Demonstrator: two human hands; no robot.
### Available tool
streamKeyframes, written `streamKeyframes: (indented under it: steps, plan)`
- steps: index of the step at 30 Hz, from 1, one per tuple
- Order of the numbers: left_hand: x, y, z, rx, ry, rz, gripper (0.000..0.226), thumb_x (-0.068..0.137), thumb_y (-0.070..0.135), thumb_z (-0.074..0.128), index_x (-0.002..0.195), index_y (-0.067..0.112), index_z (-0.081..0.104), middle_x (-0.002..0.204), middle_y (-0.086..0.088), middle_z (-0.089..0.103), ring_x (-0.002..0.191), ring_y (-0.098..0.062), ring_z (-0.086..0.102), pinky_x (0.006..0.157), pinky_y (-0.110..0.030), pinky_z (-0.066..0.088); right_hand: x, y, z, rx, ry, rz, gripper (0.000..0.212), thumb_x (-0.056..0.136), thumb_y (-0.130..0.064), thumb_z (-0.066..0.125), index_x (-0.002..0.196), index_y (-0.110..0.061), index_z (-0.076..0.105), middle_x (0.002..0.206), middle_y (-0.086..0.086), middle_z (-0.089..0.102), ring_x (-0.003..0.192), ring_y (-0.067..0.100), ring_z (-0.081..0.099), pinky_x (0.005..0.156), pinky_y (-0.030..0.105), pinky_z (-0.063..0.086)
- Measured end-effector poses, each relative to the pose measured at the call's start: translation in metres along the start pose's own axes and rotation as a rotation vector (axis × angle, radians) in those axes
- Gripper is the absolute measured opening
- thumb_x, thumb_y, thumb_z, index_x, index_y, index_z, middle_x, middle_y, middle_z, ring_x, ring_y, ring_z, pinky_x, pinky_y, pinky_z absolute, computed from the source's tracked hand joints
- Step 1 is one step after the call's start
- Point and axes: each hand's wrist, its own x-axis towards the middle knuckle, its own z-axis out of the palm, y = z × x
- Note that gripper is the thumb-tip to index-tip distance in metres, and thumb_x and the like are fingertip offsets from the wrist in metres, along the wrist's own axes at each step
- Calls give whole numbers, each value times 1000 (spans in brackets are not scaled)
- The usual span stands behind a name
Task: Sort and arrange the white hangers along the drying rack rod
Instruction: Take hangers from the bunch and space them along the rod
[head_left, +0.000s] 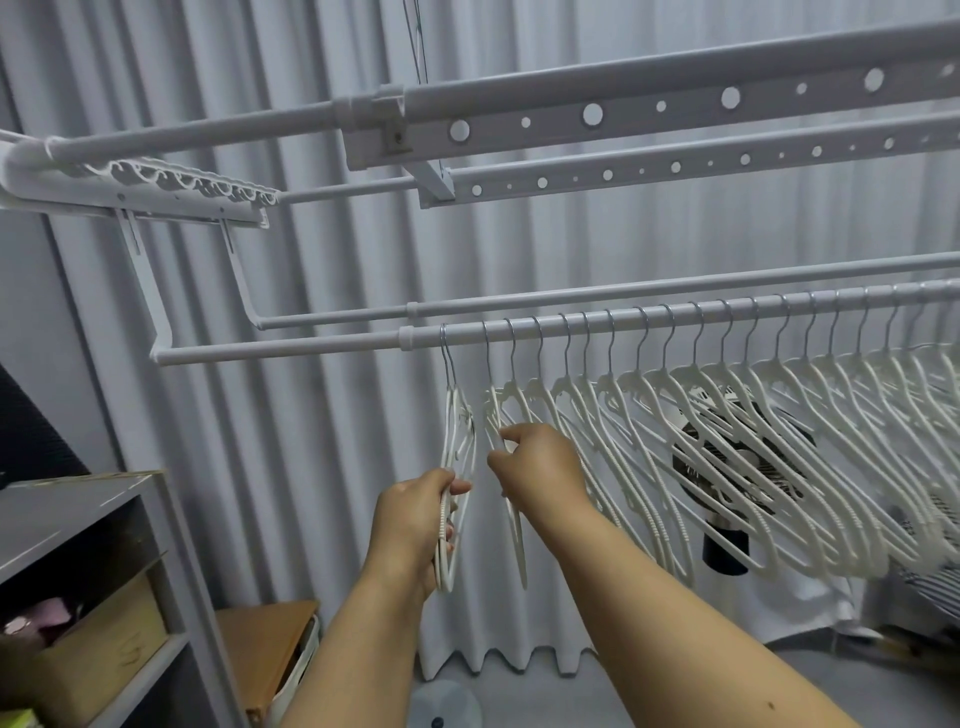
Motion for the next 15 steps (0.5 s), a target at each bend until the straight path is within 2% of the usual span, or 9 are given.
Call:
streamKeyframes:
  steps: [3, 6, 11, 15]
  plan:
    - [-1, 1, 0, 6, -1, -4, 24, 89, 14, 55, 84, -3, 71, 58, -4, 42, 44, -14, 33, 41, -22, 30, -2, -2, -2, -7, -12, 2, 42, 83, -15, 53, 125, -10, 59, 104, 13, 70, 93, 30, 67, 83, 37, 55]
    - [-3, 2, 0, 3, 1, -4, 24, 90, 14, 55, 84, -3, 71, 58, -4, 41, 44, -15, 33, 42, -22, 29, -4, -4, -4, -39, 7, -9, 38, 81, -12, 52, 116, -1, 60, 100, 19, 68, 88, 34, 66, 81, 43, 55]
    - [-7, 3, 1, -6, -6, -4, 24, 91, 14, 55, 87, -4, 70, 58, -4, 40, 44, -14, 32, 44, -23, 30, -5, -4, -6, -108, 22, -22, 36, 83, -10, 53, 117, -1, 59, 111, 17, 65, 98, 32, 63, 86, 42, 53]
    - [-7, 3, 1, -6, -2, -2, 25, 91, 14, 55, 90, -6, 71, 57, -3, 40, 43, -14, 32, 43, -23, 30, -5, -5, -3, -125, 13, -35, 36, 81, -7, 53, 115, 3, 60, 107, 20, 66, 90, 34, 66, 81, 43, 55]
